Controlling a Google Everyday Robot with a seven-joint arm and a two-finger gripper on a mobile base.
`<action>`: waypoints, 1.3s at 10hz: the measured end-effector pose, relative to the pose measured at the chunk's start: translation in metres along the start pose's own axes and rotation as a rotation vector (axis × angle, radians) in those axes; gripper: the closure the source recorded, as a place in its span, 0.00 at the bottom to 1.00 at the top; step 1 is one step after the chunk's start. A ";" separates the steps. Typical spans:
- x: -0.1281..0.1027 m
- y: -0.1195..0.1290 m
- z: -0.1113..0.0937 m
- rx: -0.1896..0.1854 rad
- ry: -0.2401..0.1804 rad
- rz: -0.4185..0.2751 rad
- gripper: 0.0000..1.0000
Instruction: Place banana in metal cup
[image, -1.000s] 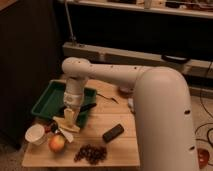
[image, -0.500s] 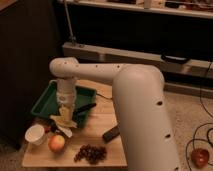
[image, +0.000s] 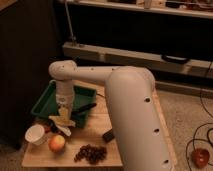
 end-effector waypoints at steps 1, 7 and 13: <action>-0.008 0.000 0.003 -0.003 0.004 -0.019 1.00; -0.032 0.005 0.019 -0.036 0.032 -0.116 1.00; -0.044 0.030 0.023 -0.010 0.123 -0.162 0.78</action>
